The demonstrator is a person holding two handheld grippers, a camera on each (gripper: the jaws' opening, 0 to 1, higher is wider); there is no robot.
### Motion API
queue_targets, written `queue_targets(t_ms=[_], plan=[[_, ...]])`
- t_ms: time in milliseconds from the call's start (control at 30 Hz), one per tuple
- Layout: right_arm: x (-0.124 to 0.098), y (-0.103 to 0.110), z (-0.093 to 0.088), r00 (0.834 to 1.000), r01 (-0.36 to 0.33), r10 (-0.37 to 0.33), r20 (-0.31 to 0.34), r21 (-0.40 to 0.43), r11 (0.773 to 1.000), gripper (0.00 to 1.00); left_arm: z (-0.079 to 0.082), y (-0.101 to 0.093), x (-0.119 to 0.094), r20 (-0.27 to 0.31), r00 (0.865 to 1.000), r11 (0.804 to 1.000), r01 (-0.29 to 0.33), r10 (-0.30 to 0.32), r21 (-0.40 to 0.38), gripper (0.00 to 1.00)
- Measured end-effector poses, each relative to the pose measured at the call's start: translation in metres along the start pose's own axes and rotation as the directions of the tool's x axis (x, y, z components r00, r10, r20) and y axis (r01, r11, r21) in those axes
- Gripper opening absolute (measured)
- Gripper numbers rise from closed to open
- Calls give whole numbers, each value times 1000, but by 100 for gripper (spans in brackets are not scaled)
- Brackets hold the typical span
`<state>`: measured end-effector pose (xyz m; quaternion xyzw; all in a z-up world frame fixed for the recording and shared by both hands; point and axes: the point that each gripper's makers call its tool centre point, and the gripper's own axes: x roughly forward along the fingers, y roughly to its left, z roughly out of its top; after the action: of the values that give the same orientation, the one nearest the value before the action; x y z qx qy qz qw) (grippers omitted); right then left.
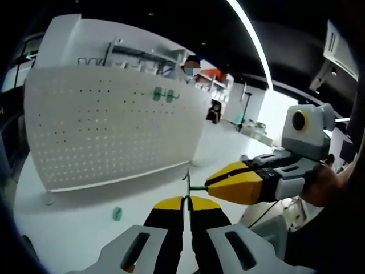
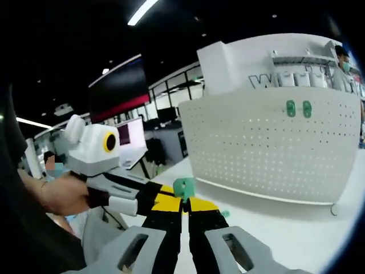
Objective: Insert the hook assembly into the mounting plate slot until the hook locks in place.
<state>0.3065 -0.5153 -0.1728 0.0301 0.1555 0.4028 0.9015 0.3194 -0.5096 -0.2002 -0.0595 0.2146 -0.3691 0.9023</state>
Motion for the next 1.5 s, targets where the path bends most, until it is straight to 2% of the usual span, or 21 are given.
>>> queue_targets(t_ms=[100, 233, 367, 700, 1233, 1400, 1467, 1500], plan=[[2, 1, -3, 1000, -6, 6, -15, -12, 1000, 2, 5, -4, 0, 23, 1000, 998, 22, -20, -56, 2], [-3, 3, 5, 1000, -10, 10, 27, 1, 1000, 7, 1, 0, 1, 6, 1000, 999, 6, -6, -46, 2], [-2, 4, 7, 999, -11, 11, 33, 4, 1000, 7, 1, -2, 0, 16, 1000, 997, 15, -14, -82, 2], [-2, 3, 10, 999, -4, 3, 41, 8, 1000, 6, 4, -3, -1, 25, 999, 994, 22, -19, -104, 2], [1, -1, 11, 998, -6, 2, 60, 64, 998, 3, 9, -8, -1, 37, 999, 994, 34, -30, -101, 2], [2, 0, 13, 997, -25, 16, 78, 106, 994, 2, 12, -9, -3, 34, 999, 998, 19, -17, -62, 2], [2, 0, 12, 997, -25, 17, 75, 107, 994, 1, 12, -7, -3, 23, 1000, 999, 10, -9, -37, 2], [2, 0, 12, 997, -22, 17, 75, 76, 997, 1, 12, -7, -3, 20, 1000, 1000, 6, -6, -30, 2]])
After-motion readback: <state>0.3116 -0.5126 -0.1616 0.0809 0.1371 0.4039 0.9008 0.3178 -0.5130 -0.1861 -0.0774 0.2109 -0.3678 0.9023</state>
